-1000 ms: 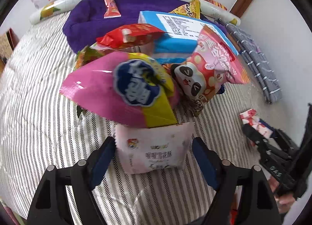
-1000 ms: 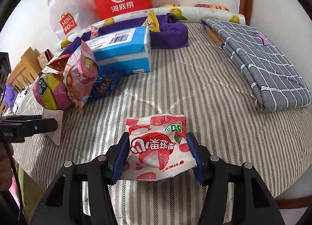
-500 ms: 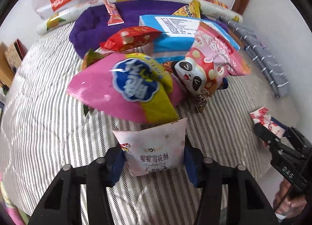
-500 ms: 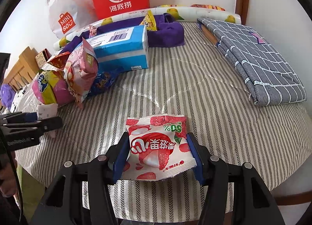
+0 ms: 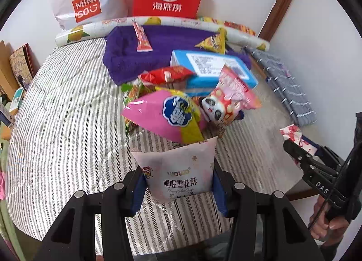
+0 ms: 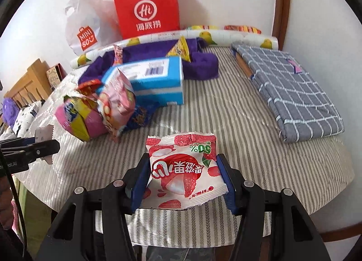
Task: Organize snacks
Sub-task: 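Carry both packets onto the purple towel and open both tools, then move both tools back toward the snack pile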
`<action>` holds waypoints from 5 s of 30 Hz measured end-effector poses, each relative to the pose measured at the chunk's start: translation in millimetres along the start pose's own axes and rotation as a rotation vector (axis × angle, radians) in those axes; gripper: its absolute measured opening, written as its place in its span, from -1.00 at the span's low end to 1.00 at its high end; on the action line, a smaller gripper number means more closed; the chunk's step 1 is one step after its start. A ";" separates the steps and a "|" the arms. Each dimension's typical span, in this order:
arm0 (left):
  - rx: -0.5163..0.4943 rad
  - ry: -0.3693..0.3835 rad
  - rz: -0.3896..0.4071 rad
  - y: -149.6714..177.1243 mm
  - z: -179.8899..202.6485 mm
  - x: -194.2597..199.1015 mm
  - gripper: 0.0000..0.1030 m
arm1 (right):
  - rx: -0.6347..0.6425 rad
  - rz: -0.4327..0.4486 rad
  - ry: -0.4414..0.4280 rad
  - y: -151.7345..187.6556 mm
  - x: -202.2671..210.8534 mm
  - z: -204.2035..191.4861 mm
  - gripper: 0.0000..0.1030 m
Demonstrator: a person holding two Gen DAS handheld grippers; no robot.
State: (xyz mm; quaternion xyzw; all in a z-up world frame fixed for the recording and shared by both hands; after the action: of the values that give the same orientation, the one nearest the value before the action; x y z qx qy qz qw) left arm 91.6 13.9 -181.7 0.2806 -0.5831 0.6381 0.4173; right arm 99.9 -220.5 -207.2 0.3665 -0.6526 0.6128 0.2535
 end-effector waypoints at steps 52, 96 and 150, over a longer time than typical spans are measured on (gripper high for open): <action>0.076 0.083 0.093 -182.7 -72.5 -42.6 -0.06 | -0.021 0.113 -0.073 -203.1 -80.8 -45.8 0.10; 0.110 0.072 -0.053 -194.7 -98.3 -166.9 -0.02 | 0.038 -0.142 -0.090 -204.6 -206.6 -54.6 0.11; 0.126 0.029 0.007 -97.5 -95.7 -19.4 0.37 | 0.086 -0.153 -0.279 -71.2 -82.2 -88.2 0.44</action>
State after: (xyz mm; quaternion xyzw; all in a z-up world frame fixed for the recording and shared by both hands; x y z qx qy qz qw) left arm 197.4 100.8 -163.9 0.2950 -0.5366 0.6790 0.4051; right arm 195.1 -118.4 -216.9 0.5071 -0.6251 0.5621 0.1904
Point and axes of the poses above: each gripper's, at about its wrist camera, not at the fingertips, and x roughly against the way its jaws point, z to its right, y to its underside, the point moved 7 cm from there along -x, roughly the way its jaws point, and after that the axes turned 4 degrees about -x, right-handed, at the moved point
